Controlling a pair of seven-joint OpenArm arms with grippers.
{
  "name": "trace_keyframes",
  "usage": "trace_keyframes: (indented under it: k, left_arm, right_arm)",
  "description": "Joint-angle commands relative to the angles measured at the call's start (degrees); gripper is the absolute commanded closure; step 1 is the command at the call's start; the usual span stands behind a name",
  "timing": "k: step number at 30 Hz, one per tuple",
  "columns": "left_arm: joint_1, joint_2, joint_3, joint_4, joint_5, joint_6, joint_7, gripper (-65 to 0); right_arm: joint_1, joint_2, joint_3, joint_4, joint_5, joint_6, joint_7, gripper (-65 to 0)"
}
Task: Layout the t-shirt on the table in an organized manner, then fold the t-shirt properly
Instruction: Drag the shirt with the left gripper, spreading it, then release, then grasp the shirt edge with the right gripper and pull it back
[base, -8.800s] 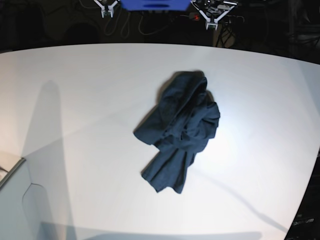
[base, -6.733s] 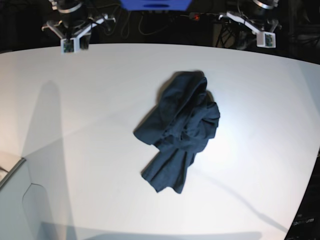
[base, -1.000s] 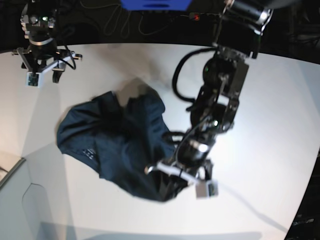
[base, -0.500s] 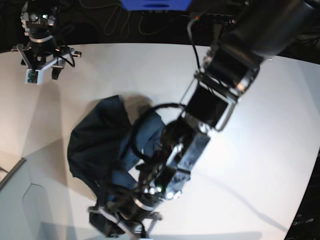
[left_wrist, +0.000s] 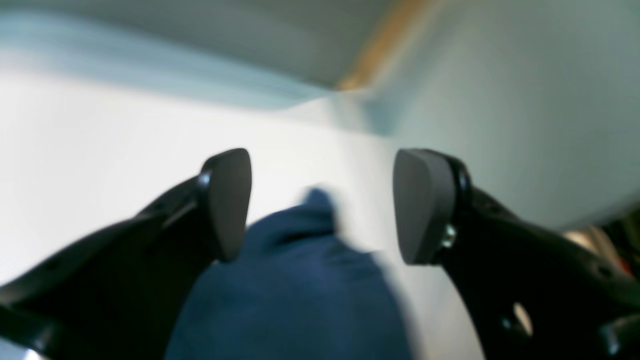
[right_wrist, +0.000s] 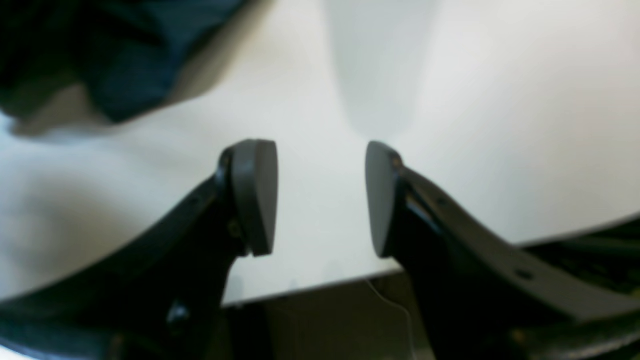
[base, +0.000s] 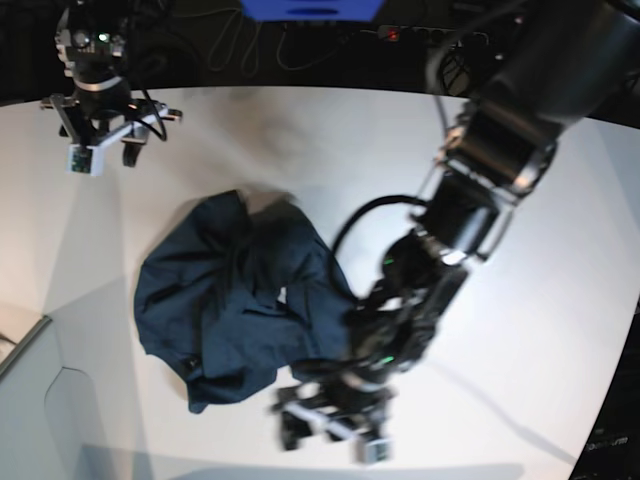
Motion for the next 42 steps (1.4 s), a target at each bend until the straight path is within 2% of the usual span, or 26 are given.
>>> trace_keyframes:
  k: [1, 6, 9, 13, 19, 31, 33, 34, 35, 37, 38, 42]
  left_arm:
    - [0.0, -1.1, -0.4, 2.5, -1.4, -0.4, -1.4, -43.2]
    - [9.2, -11.2, -0.4, 11.2, -5.2, -0.3, -1.6, -43.2]
    - [14.8, -16.7, -1.9, 15.3, -8.0, -0.3, -1.7, -43.2]
    - [24.9, -21.2, -8.7, 20.1, -9.4, -0.4, -1.6, -43.2]
    - [37.0, -22.1, -19.3, 24.7, -9.0, -0.5, -1.2, -43.2]
    - [50.6, -22.1, -29.4, 29.6, -9.0, -0.5, -1.2, -43.2]
    - [52.2, -22.1, -30.5, 29.8, -9.0, -0.5, -1.2, -43.2]
    - [52.7, -22.1, -31.1, 30.0, -9.0, -0.5, -1.2, -43.2]
    - [53.2, -22.1, -31.5, 30.3, -9.0, -0.5, -1.2, -43.2]
    - [54.3, -22.1, -32.5, 30.5, -9.0, -0.5, -1.2, -43.2]
    - [54.5, -22.1, -32.8, 30.5, -9.0, -0.5, -1.2, -43.2]
    - [54.7, -22.1, -33.5, 31.0, -9.0, -0.6, -1.2, -43.2]
  right_arm:
    - [0.8, 0.1, -0.2, 0.9, -0.1, 0.1, 1.7, -28.9]
    - [5.0, 0.1, -3.3, 0.3, -0.1, 0.2, 1.4, -29.2]
    - [9.0, 0.1, -4.7, -2.6, -0.1, 0.2, -1.7, -29.8]
    - [14.2, 0.2, -6.5, -7.8, -0.1, 0.2, -5.1, -36.3]
    - [20.2, 1.5, -9.9, -14.7, -0.1, 0.2, -5.4, -38.1]
    - [29.5, 1.7, -10.7, -31.7, 0.0, 0.2, -4.9, -36.9]
    - [30.0, 1.6, -10.7, -33.4, 0.0, 0.2, -5.1, -32.4]
    - [29.9, 1.6, -10.7, -33.8, 0.0, 0.2, -4.9, -27.3]
    - [29.7, 1.6, -10.7, -33.8, 0.0, 0.2, -4.9, -21.5]
    - [29.3, 1.6, -10.7, -33.7, 0.0, 0.2, -4.9, -5.3]
    - [28.5, 1.6, -10.7, -33.7, 0.0, 0.2, -5.0, 0.0]
    - [24.3, 2.4, -9.9, -29.1, 0.1, 0.2, -4.7, 0.0]
